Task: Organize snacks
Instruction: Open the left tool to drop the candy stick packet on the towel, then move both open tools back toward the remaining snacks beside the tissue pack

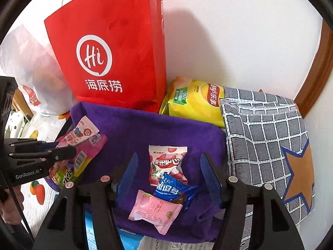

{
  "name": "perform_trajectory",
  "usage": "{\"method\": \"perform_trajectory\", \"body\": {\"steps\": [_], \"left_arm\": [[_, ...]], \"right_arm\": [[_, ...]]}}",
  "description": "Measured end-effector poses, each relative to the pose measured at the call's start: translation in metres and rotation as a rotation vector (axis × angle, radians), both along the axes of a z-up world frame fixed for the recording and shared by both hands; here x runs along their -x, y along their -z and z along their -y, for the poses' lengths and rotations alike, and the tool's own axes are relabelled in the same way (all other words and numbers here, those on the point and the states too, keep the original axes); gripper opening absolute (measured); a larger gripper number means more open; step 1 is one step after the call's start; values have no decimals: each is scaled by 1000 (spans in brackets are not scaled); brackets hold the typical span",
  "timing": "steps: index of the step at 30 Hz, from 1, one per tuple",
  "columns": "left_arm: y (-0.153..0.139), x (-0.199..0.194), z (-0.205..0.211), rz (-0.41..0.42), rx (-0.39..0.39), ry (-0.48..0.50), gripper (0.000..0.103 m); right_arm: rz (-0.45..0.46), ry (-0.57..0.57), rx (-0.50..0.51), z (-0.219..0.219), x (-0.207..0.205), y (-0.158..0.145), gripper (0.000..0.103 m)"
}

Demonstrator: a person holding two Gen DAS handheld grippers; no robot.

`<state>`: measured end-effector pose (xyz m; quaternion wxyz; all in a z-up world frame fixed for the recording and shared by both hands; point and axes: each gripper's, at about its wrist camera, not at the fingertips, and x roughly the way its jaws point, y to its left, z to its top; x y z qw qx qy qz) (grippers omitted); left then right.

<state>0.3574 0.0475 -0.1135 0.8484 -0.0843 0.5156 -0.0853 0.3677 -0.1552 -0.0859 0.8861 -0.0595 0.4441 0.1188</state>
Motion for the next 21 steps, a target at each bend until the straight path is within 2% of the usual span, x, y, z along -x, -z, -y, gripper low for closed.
{"method": "perform_trajectory", "body": {"steps": [8, 12, 14, 16, 21], "left_arm": [[1, -1, 0, -9, -4, -9, 21], [-1, 0, 0, -10, 3, -12, 25], [-5, 1, -1, -8, 10, -14, 37], [-12, 4, -2, 4, 23, -17, 45], [-37, 18, -3, 69, 36, -7, 54]], "right_arm": [[10, 1, 10, -3, 4, -4, 62], [24, 3, 15, -3, 8, -10, 62], [27, 5, 13, -3, 10, -14, 62], [43, 8, 19, -4, 14, -18, 62], [70, 18, 15, -3, 30, -30, 62]]}}
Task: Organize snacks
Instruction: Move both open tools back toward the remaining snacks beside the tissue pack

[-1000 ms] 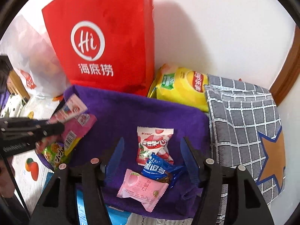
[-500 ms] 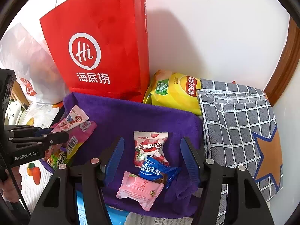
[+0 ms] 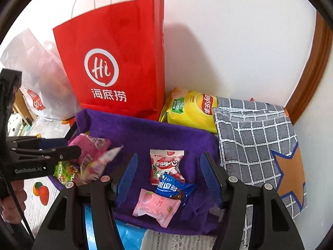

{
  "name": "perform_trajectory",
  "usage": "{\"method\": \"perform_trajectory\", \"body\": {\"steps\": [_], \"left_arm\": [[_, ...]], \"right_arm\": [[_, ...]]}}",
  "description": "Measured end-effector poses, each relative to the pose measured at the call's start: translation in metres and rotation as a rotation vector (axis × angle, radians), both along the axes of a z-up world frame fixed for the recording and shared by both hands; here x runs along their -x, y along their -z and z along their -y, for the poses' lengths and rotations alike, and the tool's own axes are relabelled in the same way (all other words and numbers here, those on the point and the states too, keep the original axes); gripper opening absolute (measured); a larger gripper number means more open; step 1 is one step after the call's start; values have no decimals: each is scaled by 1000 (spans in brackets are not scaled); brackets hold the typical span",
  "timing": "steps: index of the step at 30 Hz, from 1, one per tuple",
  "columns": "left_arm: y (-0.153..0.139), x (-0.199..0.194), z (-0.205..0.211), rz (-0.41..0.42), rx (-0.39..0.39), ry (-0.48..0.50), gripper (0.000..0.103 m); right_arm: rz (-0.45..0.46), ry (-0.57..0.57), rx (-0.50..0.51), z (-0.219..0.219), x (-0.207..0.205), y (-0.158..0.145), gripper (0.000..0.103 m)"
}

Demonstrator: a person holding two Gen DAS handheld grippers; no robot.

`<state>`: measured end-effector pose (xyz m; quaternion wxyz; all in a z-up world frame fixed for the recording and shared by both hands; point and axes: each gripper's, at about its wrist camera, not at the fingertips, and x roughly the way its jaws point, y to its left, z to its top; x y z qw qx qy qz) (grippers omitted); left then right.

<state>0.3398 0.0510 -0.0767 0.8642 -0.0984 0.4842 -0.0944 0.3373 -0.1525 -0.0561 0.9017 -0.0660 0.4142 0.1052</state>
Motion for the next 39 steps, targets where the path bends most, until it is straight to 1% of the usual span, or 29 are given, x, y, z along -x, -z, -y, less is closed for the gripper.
{"method": "perform_trajectory", "body": {"steps": [4, 8, 12, 14, 16, 18, 21, 25, 30, 34, 39], "left_arm": [[-19, 12, 0, 41, 16, 17, 55], [-36, 25, 4, 81, 24, 43, 55], [-59, 45, 12, 137, 0, 69, 55], [-68, 57, 14, 155, 4, 65, 55], [-72, 69, 15, 158, 12, 86, 55], [-73, 83, 14, 161, -8, 92, 55], [-67, 104, 6, 149, -46, 72, 55], [-52, 126, -12, 126, -53, 38, 55], [-27, 153, -29, 87, -48, -1, 55], [-9, 169, -34, 56, -31, -20, 55], [3, 183, -28, 46, -21, -21, 55]], "right_arm": [[-4, 17, 19, 4, 18, -3, 62], [-2, 41, 38, 10, 46, -9, 63], [2, 48, 52, 14, 76, -13, 62], [5, 51, 62, 15, 91, -15, 62], [13, 53, 66, 16, 108, -17, 62], [24, 59, 54, 16, 122, -19, 62], [27, 51, 8, 17, 141, -17, 62], [11, 49, -22, 13, 159, -7, 62], [-37, 47, -35, 12, 177, 20, 62], [-78, 39, -57, 14, 188, 42, 62], [-150, 12, -168, 14, 196, 60, 63]]}}
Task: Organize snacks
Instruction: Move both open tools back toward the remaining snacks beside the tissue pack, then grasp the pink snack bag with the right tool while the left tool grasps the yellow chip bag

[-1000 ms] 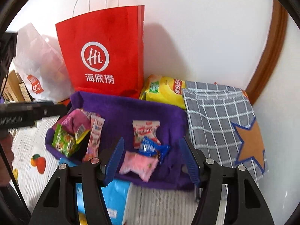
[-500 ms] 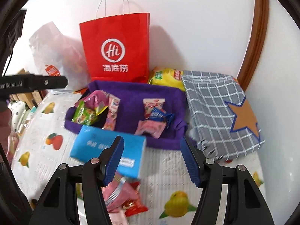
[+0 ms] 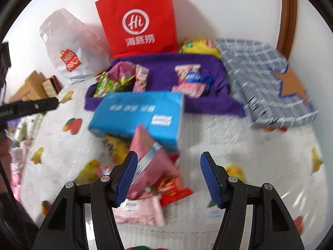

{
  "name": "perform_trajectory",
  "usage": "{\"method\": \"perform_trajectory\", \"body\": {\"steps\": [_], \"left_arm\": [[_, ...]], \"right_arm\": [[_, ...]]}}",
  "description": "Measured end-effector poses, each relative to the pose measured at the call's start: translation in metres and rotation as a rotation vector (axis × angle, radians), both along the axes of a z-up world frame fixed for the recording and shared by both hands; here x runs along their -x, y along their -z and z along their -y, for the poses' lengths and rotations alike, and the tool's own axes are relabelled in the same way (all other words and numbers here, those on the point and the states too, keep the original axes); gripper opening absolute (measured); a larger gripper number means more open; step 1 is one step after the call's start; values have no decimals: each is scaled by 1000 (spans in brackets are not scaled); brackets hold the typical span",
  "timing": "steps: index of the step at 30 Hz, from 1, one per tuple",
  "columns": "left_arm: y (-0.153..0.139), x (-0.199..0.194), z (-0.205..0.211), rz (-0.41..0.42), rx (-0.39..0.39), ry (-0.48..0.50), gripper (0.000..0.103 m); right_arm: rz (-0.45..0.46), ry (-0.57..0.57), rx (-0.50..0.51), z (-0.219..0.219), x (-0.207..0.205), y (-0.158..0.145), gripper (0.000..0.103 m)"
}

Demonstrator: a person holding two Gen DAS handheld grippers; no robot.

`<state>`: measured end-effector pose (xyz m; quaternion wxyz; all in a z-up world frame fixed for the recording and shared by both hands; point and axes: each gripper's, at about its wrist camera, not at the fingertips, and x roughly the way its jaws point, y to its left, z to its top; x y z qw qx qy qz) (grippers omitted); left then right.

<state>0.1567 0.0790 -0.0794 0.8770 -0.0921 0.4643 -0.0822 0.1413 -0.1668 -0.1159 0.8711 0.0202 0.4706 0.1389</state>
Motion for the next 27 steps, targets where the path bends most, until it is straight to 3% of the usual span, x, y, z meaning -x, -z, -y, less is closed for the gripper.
{"method": "perform_trajectory", "body": {"steps": [13, 14, 16, 27], "left_arm": [[26, 28, 12, -13, 6, 34, 55], [28, 29, 13, -16, 9, 37, 55], [32, 28, 17, -19, 16, 45, 55], [58, 14, 56, -62, 78, 92, 56]], "right_arm": [[-98, -16, -25, -31, -9, 39, 64], [-89, -16, -21, -32, -8, 40, 62], [-65, -27, -17, -33, -4, 39, 41], [67, 1, -68, 17, 17, 0, 40]]}}
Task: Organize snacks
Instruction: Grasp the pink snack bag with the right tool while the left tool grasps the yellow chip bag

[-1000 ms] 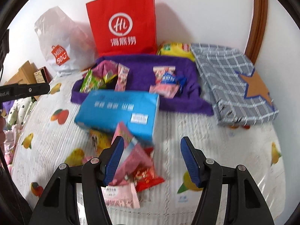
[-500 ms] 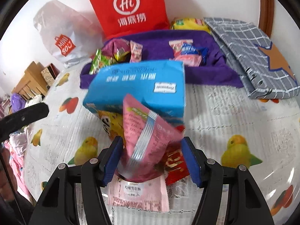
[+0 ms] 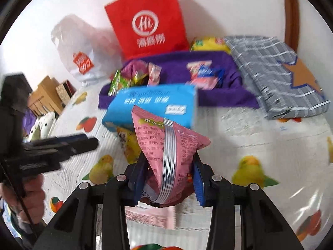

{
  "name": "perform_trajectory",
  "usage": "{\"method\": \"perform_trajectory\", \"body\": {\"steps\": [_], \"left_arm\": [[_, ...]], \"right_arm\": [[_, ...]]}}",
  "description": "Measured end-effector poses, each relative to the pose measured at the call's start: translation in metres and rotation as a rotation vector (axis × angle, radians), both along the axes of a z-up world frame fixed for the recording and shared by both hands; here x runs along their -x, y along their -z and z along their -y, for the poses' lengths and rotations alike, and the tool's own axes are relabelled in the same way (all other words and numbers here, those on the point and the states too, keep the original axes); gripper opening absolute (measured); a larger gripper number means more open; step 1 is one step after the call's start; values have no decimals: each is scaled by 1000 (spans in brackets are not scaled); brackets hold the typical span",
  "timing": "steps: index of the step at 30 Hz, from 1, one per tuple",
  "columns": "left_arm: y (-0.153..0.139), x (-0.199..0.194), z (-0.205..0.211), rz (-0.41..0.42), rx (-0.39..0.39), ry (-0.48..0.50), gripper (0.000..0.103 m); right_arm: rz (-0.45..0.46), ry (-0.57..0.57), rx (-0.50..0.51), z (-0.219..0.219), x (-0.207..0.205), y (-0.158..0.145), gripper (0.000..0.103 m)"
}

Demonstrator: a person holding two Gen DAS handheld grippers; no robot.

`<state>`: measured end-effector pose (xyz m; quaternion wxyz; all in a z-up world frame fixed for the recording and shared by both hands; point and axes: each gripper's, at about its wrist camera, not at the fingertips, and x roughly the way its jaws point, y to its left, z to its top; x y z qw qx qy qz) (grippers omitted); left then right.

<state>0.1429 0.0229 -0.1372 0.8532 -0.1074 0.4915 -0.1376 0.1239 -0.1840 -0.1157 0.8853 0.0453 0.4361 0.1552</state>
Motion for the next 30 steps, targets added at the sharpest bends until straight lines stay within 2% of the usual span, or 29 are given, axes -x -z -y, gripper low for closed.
{"method": "perform_trajectory", "body": {"steps": [2, 8, 13, 19, 22, 30], "left_arm": [[6, -4, 10, -19, 14, 3, 61], [23, -17, 31, -60, 57, -11, 62], [31, -25, 40, -72, 47, -72, 62], [36, -28, 53, -65, -40, -107, 62], [35, -27, 54, -51, -73, -103, 57], [22, -3, 32, -31, -143, -102, 55]], "right_arm": [[21, 29, 18, 13, 2, -4, 40], [25, 72, 58, 40, 9, 2, 40], [5, 102, 70, 59, 13, 13, 40], [-5, 102, 75, 64, 14, 23, 40], [-22, 102, 72, 62, 11, 29, 40], [0, 86, 116, 53, 13, 29, 40]]}}
